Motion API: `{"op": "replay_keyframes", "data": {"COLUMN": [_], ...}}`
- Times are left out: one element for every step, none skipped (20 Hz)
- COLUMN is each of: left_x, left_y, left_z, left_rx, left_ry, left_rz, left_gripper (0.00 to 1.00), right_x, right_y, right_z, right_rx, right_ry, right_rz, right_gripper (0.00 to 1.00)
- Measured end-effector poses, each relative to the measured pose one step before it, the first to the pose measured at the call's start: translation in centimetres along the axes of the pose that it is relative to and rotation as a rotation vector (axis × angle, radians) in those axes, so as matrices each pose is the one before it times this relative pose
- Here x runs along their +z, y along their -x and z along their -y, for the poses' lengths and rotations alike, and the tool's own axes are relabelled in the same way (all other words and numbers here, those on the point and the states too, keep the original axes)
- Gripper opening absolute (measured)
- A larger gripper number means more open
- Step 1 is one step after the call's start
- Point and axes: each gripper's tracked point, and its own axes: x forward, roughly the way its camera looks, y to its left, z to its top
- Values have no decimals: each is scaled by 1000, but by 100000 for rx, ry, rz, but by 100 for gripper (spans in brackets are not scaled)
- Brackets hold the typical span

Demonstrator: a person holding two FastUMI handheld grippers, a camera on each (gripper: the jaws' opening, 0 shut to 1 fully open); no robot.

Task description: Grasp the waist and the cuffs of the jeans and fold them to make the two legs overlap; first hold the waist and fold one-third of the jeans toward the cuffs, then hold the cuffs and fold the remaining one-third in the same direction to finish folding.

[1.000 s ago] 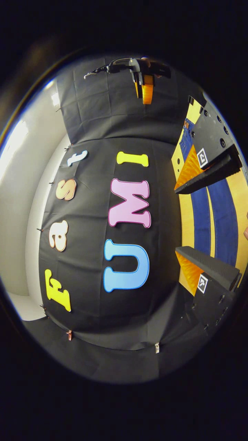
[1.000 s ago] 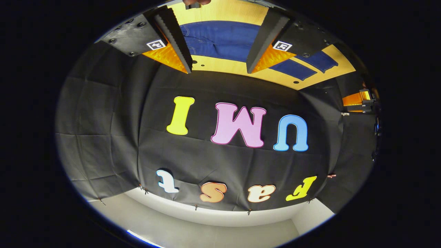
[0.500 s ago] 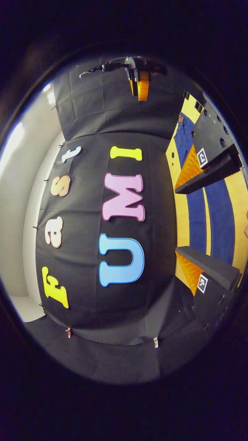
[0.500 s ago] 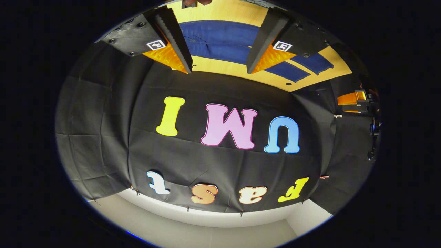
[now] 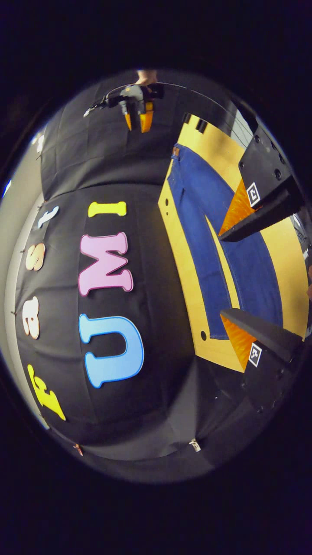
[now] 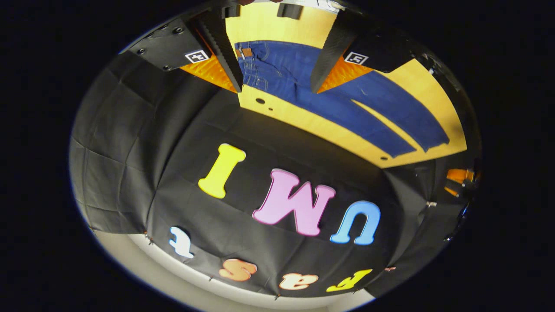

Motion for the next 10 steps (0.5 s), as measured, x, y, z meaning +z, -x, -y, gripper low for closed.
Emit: {"op": "replay_keyframes", "data": {"left_x": [-686,-1330,-1435,-1448,-1329,-1380,-1250,-1314,-1286,-1342], "left_y": [-673,-604,-460,-1071,-1071,-1101,-950,-1184,-1047,-1180], "left_z": [-331,145,425,296,543,583,347,85,309,-22], "left_rx": [-3420,-4364,-4860,-5397,-4622,-5109,-4103,-4227,-4591,-3689], "left_ry": [-6997,-7553,-6322,-5852,-5705,-5532,-5935,-5261,-5209,-4685], "left_rz": [-3071,-4508,-4757,-4427,-3959,-4762,-4436,-4596,-5002,-4669], "left_gripper": [98,98,98,97,97,98,97,97,97,98], "right_x": [-1163,-1018,-761,-841,-911,-957,-1004,-1268,-1536,-1810], "right_y": [-750,-792,-931,-996,-1305,-1436,-1529,-1216,-1745,-1768], "right_z": [201,-117,-160,-333,-247,-652,-271,-224,-447,-433], "right_rx": [2435,3713,3599,4353,4410,5162,4263,5115,6686,7505], "right_ry": [3121,3493,4394,5106,4429,3352,4155,4017,3045,3210], "right_rz": [-3263,-2734,-2269,-2482,-2484,-2712,-2452,-3361,-5207,-6029], "right_gripper": [96,96,97,97,96,96,97,97,97,96]}}
